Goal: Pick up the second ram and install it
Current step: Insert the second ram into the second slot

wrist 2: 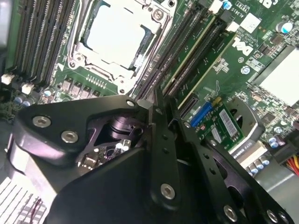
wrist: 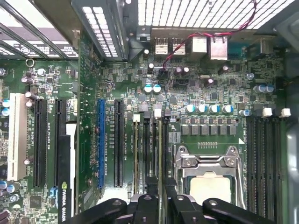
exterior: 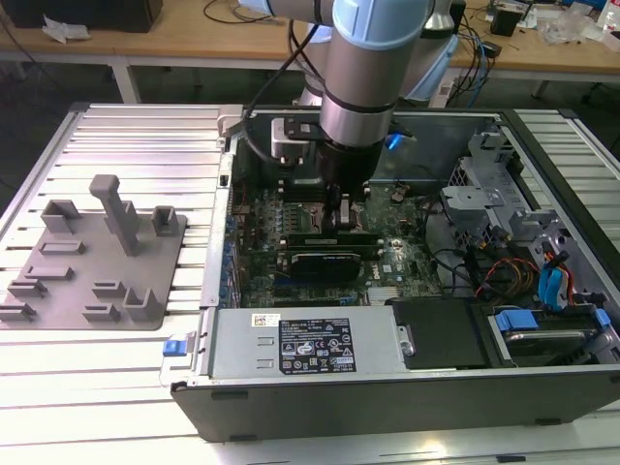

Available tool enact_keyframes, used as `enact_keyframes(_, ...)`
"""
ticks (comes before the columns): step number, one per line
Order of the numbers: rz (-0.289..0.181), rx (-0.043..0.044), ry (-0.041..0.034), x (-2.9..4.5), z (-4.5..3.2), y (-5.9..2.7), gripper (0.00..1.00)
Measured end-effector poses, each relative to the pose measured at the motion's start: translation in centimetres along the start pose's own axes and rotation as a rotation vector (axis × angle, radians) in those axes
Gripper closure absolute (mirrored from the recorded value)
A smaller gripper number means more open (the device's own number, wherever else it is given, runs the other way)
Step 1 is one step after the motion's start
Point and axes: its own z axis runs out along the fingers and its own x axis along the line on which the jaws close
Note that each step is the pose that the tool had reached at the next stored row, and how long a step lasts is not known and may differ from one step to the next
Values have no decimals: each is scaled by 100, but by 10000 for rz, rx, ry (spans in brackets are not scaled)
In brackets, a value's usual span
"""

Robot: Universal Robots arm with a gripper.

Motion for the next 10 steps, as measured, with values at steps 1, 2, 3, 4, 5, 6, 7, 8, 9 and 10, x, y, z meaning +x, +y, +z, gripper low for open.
enact_keyframes(1,-6,3,-4,-3,-66,3,83)
enact_keyframes(2,-11,8,-3,-6,-128,6,83)
enact_keyframes(3,-19,23,-6,-7,-171,7,83)
enact_keyframes(4,-30,52,-4,-9,-212,10,83)
enact_keyframes(5,-45,162,-10,-9,-212,10,83)
enact_keyframes(6,-50,213,-8,-9,-213,10,83)
enact_keyframes(7,-55,239,-8,-9,-213,4,83)
enact_keyframes(8,-54,240,-5,-9,-216,-22,83)
enact_keyframes(9,-55,240,-5,-9,-218,-55,83)
enact_keyframes(10,-56,240,-6,-9,-220,-110,83)
